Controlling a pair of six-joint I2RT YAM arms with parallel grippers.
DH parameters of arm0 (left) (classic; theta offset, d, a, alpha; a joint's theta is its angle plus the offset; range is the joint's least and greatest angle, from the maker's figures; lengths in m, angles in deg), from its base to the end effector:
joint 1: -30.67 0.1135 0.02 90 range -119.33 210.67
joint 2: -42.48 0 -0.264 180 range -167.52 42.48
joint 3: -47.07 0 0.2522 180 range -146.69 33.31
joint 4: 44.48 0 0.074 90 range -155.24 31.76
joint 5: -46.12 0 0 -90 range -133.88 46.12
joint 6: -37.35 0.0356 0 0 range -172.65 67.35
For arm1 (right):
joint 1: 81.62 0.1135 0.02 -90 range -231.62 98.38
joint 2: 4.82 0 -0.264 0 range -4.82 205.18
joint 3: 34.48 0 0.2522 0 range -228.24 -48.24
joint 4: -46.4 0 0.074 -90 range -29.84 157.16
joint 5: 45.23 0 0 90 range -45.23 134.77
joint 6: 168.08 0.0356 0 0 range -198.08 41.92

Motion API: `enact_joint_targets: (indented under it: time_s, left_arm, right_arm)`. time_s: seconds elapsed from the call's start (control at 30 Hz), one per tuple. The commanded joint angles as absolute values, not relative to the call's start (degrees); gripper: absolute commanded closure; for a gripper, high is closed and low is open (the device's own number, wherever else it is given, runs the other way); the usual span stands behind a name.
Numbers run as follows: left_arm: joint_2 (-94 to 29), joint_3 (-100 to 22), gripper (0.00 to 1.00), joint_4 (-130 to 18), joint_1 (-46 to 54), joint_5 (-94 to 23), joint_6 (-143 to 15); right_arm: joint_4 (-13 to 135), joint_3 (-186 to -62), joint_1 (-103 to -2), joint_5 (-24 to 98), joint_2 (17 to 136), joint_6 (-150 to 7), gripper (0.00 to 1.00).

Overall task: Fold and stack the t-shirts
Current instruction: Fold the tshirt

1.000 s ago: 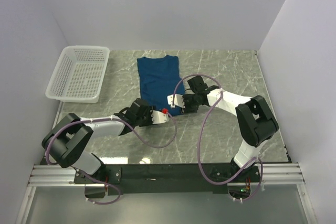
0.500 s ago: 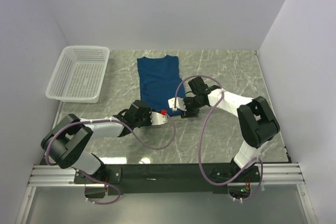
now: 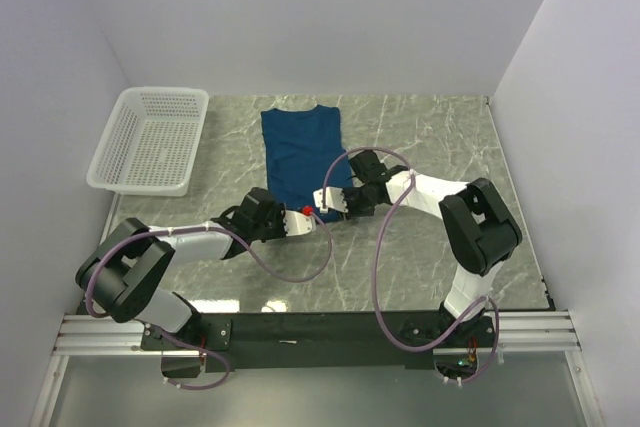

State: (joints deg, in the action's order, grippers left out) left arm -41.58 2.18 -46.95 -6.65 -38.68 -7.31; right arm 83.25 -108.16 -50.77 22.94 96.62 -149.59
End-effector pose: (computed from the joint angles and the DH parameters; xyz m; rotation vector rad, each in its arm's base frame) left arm 0.2128 -0.1663 0.1441 1.5498 1.6914 -0.0319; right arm 0.2863 0.1865 0.1581 -2.0853 1.5336 0.2652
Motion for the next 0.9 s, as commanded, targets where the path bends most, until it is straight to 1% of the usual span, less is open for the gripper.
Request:
enact_joint_targets:
  time_s: [0.0,0.03,0.07,0.13,0.17,0.3,0.43,0.53,0.63,0.7,0.73,0.77,0.8,0.83,0.87]
  left_arm:
    - [-39.97,2.46,0.99,-47.77,-6.42,-33.78,-7.48]
    - [-39.88,2.38,0.99,-48.47,-6.42,-33.07,-7.30]
    - [-39.44,2.11,0.99,-50.22,-6.42,-32.11,-7.22]
    - [-38.13,1.76,0.99,-51.99,-6.42,-29.13,-7.04]
    - [-37.69,1.41,1.00,-53.04,-6.42,-28.15,-6.95]
    - [-35.22,0.18,1.00,-60.49,-6.59,-22.88,-7.30]
    - [-32.68,-1.31,1.00,-67.61,-8.26,-17.26,-7.83]
    - [-32.06,-2.28,1.00,-71.40,-8.53,-12.42,-9.23]
    - [-32.75,-3.68,1.00,-71.51,-7.05,-12.59,-9.59]
    - [-33.90,-5.26,1.00,-70.37,-3.54,-10.41,-9.59]
    - [-35.21,-7.10,1.00,-69.76,0.83,-9.95,-9.59]
    - [-35.92,-8.25,1.00,-67.31,2.70,-9.86,-9.85]
    - [-36.88,-9.30,1.00,-65.72,5.68,-10.82,-10.11]
    - [-39.33,-12.01,1.00,-63.88,6.67,-11.96,-10.29]
    - [-41.09,-13.87,1.00,-62.73,7.63,-12.41,-10.38]
  right_arm:
    - [83.89,-109.41,-50.24,24.12,99.24,-147.87,0.76]
    - [84.68,-109.58,-50.33,23.33,98.89,-147.69,0.82]
    - [85.12,-109.59,-50.59,22.80,98.45,-148.04,0.92]
    - [87.48,-109.32,-50.94,20.35,96.61,-148.66,0.99]
    - [88.63,-109.41,-51.20,19.38,95.99,-149.36,1.00]
    - [95.13,-109.24,-52.52,14.81,93.09,-150.06,1.00]
    - [106.36,-108.09,-53.23,10.67,88.27,-153.31,1.00]
    - [108.85,-107.30,-53.49,10.23,86.68,-153.32,1.00]
    - [105.18,-108.70,-54.11,10.67,87.36,-148.67,1.00]
    - [104.20,-114.13,-54.98,10.84,89.21,-143.41,1.00]
    - [102.80,-116.50,-55.25,11.28,91.83,-139.38,1.00]
    - [102.53,-121.92,-55.77,11.63,93.42,-137.69,1.00]
    - [101.92,-124.85,-56.04,12.24,95.00,-135.67,1.00]
    - [100.43,-127.75,-56.30,13.99,98.41,-133.48,1.00]
    - [100.16,-133.87,-56.57,14.62,100.36,-130.15,1.00]
